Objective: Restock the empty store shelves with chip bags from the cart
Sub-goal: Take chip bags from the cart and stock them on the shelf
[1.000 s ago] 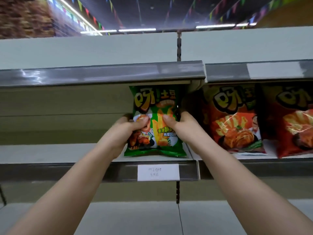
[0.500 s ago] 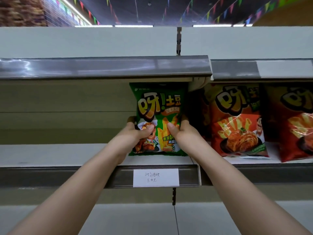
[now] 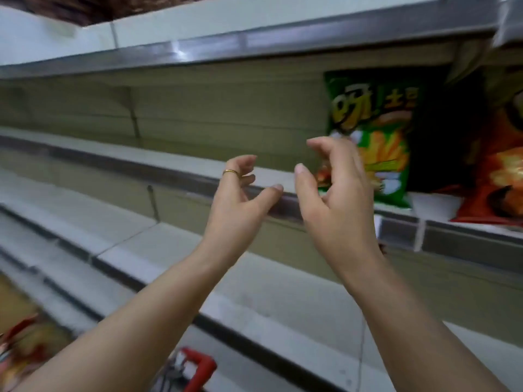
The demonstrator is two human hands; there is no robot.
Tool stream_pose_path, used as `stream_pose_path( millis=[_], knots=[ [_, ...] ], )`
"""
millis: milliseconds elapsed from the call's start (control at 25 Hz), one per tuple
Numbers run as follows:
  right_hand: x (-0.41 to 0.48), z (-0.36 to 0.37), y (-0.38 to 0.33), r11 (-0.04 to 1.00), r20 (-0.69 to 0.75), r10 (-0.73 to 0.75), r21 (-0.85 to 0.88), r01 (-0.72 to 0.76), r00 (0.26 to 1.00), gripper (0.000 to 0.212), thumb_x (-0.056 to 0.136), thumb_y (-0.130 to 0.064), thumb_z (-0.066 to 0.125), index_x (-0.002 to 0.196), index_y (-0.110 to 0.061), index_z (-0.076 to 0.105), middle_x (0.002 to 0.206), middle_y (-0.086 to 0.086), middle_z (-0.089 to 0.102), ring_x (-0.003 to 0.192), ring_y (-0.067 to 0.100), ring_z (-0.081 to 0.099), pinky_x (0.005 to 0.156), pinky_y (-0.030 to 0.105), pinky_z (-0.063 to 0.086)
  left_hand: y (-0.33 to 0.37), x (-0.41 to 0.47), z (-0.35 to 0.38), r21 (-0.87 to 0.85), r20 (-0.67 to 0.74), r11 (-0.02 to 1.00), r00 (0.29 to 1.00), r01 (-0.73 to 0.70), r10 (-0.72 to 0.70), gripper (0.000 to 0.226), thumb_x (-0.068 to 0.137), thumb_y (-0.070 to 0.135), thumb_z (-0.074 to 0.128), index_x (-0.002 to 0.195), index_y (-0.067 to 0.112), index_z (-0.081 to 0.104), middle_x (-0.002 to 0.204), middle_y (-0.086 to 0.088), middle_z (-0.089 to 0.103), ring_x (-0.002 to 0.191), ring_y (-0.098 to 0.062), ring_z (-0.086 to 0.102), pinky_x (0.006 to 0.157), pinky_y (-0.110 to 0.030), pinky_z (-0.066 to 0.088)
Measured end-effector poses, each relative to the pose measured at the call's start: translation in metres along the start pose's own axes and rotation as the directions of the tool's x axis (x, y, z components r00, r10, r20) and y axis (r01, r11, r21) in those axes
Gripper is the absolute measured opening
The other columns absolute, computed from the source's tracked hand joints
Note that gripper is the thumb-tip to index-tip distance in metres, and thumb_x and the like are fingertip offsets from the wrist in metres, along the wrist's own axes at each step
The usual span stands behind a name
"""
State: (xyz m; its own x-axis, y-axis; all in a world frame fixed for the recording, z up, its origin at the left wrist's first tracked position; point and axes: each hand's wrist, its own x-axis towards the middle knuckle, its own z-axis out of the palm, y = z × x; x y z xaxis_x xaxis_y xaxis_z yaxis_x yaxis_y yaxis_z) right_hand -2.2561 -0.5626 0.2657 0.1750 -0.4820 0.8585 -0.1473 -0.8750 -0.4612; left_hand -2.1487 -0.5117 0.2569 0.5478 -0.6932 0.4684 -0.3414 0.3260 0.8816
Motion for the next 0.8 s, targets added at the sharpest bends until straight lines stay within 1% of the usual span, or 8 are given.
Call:
stream_pose_path(
  millis=[120,200,280,400,480,640,720,800],
  knots=[
    [-0.027,0.045,-0.020,0.981,0.122,0.027,0.186,-0.050,0.992,0.027,0.087,-0.015,0.051,0.113,-0.007,0.055,0.108,-0.004,0.049,0.098,-0.005,0.042,0.086,0.002,0.033,-0.013,-0.028,-0.052,0.074,-0.127,0.994,0.989,0.080,-0.070,0.036,0.082,0.015,0.069,0.109,0.028,0.048,0.111,0.012,0.052,0.110,-0.007,0.052,0.098,-0.028,0.042],
    [-0.046,0.080,-0.040,0.954,0.261,0.013,0.286,-0.090,0.965,0.028,0.087,-0.015,0.050,0.113,-0.007,0.055,0.109,-0.003,0.050,0.100,-0.001,0.044,0.087,0.006,0.034,-0.021,-0.043,-0.094,0.105,-0.243,0.984,0.963,0.142,-0.113,0.035,0.082,0.015,0.069,0.106,0.029,0.048,0.110,0.011,0.052,0.111,-0.011,0.052,0.097,-0.028,0.043],
    [-0.063,0.112,-0.059,0.933,0.365,-0.036,0.346,-0.100,0.930,0.027,0.087,-0.012,0.052,0.113,-0.005,0.056,0.108,0.000,0.051,0.100,0.002,0.045,0.087,0.007,0.033,-0.027,-0.060,-0.133,0.110,-0.347,0.971,0.924,0.213,-0.164,0.036,0.082,0.016,0.069,0.111,0.026,0.049,0.113,0.006,0.053,0.113,-0.014,0.053,0.094,-0.026,0.044],
    [-0.085,0.160,-0.090,0.903,0.491,-0.112,0.413,-0.118,0.864,0.025,0.088,-0.007,0.054,0.113,-0.003,0.055,0.109,0.003,0.052,0.096,-0.004,0.041,0.084,0.002,0.031,-0.038,-0.089,-0.187,0.100,-0.478,0.949,0.850,0.300,-0.219,0.036,0.086,0.015,0.065,0.118,0.019,0.049,0.118,0.000,0.054,0.109,-0.011,0.053,0.086,-0.019,0.045],
    [-0.099,0.193,-0.110,0.888,0.566,-0.140,0.435,-0.151,0.812,0.025,0.089,-0.006,0.054,0.114,-0.003,0.055,0.109,0.004,0.052,0.095,-0.002,0.042,0.083,0.003,0.033,-0.045,-0.105,-0.220,0.083,-0.553,0.938,0.798,0.337,-0.238,0.034,0.086,0.013,0.065,0.115,0.018,0.050,0.116,-0.001,0.055,0.103,-0.011,0.054,0.081,-0.018,0.045],
    [-0.136,0.258,-0.146,0.872,0.714,-0.168,0.429,-0.236,0.680,0.026,0.091,-0.010,0.052,0.117,-0.007,0.053,0.110,-0.001,0.049,0.103,0.009,0.048,0.086,0.015,0.037,-0.068,-0.130,-0.287,0.032,-0.672,0.915,0.686,0.402,-0.278,0.030,0.086,0.011,0.064,0.112,0.016,0.050,0.106,0.003,0.054,0.095,-0.008,0.054,0.073,-0.015,0.043],
    [-0.158,0.289,-0.157,0.886,0.781,-0.168,0.388,-0.255,0.602,0.028,0.093,-0.014,0.051,0.120,-0.009,0.051,0.112,-0.002,0.048,0.103,0.006,0.046,0.083,0.012,0.033,-0.084,-0.141,-0.312,-0.002,-0.704,0.894,0.635,0.447,-0.319,0.028,0.086,0.010,0.063,0.109,0.017,0.050,0.104,0.002,0.056,0.091,-0.009,0.055,0.071,-0.017,0.045],
    [-0.182,0.322,-0.164,0.902,0.840,-0.153,0.333,-0.273,0.521,0.029,0.092,-0.014,0.051,0.120,-0.009,0.051,0.114,0.000,0.049,0.106,0.010,0.049,0.088,0.017,0.037,-0.105,-0.152,-0.337,-0.045,-0.719,0.863,0.583,0.503,-0.378,0.028,0.086,0.009,0.063,0.109,0.016,0.049,0.105,-0.003,0.057,0.090,-0.013,0.056,0.074,-0.024,0.048]
  ],
)
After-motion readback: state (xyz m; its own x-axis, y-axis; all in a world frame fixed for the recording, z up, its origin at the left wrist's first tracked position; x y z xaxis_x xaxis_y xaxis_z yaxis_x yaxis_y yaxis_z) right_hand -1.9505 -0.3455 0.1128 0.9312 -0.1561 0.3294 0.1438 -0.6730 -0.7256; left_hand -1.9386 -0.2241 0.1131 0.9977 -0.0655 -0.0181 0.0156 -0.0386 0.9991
